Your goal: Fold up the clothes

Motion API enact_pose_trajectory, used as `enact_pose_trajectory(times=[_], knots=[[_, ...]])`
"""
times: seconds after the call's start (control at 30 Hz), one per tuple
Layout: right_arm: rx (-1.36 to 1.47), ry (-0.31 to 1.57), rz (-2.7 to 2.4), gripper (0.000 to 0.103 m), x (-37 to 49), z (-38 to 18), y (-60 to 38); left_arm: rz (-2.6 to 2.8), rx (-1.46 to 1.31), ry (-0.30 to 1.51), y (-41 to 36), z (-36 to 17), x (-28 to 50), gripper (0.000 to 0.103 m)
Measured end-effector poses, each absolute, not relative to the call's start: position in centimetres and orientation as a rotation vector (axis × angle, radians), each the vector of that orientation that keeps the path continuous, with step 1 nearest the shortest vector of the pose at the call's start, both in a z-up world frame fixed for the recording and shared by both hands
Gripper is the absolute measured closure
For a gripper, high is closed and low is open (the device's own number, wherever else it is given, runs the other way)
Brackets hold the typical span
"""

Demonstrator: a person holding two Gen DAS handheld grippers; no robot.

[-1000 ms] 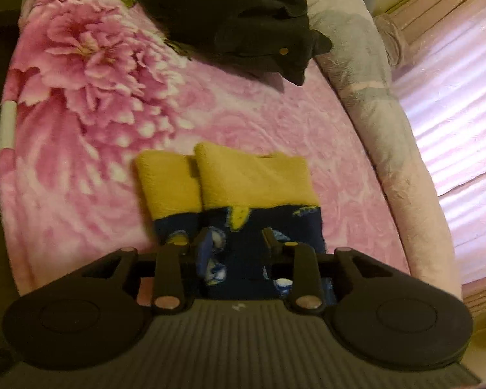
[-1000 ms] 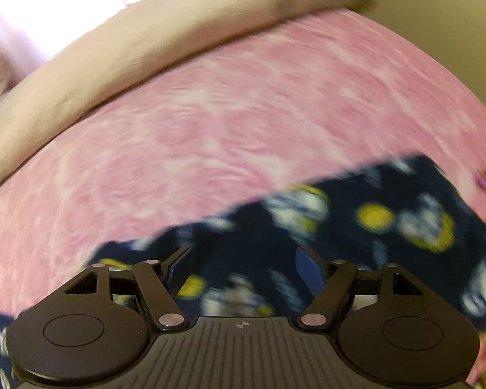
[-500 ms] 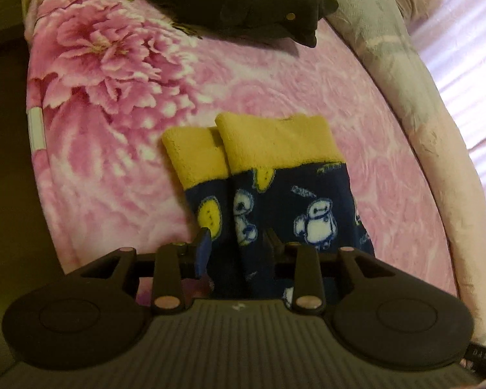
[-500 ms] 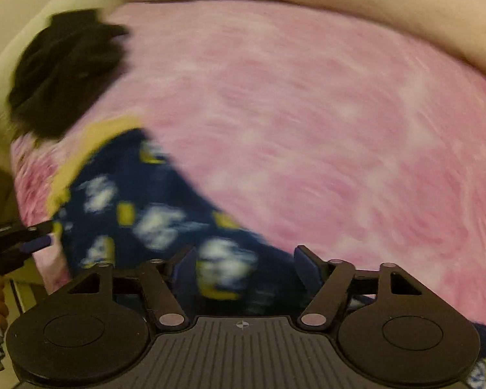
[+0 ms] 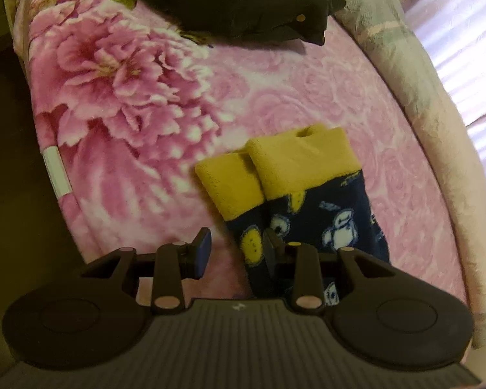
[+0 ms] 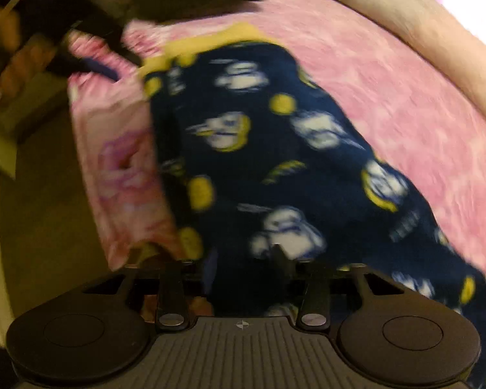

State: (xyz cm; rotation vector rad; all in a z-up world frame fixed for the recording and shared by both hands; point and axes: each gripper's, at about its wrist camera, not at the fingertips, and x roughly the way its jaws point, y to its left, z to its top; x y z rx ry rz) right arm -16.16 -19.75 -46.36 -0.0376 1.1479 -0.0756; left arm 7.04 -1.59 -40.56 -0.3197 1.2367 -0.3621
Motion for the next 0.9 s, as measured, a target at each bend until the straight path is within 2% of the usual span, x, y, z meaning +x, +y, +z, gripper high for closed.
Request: enact_pose_trajectory(times=[0.07,0.17,0.37,0.5,0.57,0.6,0.63,0.77,0.8,0.9], knots=[[-0.081,1.165,-0.088,0.076,-16.0,-47.4,-19.0,-0.374,-0.363,1.232,-1.5,-40.8,7.5,0.074],[-0.108,1.165,-0.106,0.089,-16.4,-47.6,-18.9,-0.37,-0.456,1.232,-1.6,-41.4,8.6,0.074],[-0.105,1.165,-0.093,0.089,-16.6,-47.1,-18.3,-0.353,-0.615,1.231,-1.9,-42.8,10.9,0.066],[-0.14,1.172,-0.093,0.089,-16.8,-47.3,-17.4,-0.351,-0.633,1.236,-2.6,-43.9,12.0,0.066],[-0.158,1.176,-0.101,0.088,-16.8,-47.7,-17.2,-0.358,-0.634,1.238,-3.0,-44.5,12.5,0.074],[-0.164,1.177,-0.101,0.088,-16.8,-47.9,-17.2,-0.367,-0.632,1.237,-3.2,-44.7,12.6,0.094],[-0.171,1.176,-0.101,0.088,-16.8,-48.0,-17.1,-0.389,-0.623,1.23,-3.4,-44.7,12.7,0.101],[-0.151,1.158,-0.124,0.091,-16.9,-48.2,-17.6,-0.488,-0.582,1.149,-3.7,-42.8,12.6,0.101],[-0.14,1.144,-0.135,0.103,-17.0,-47.9,-17.8,-0.518,-0.588,1.117,-3.3,-42.0,12.3,0.101],[-0.119,1.07,-0.161,0.103,-17.6,-45.9,-18.5,-0.606,-0.603,1.022,-2.1,-39.4,11.4,0.101]])
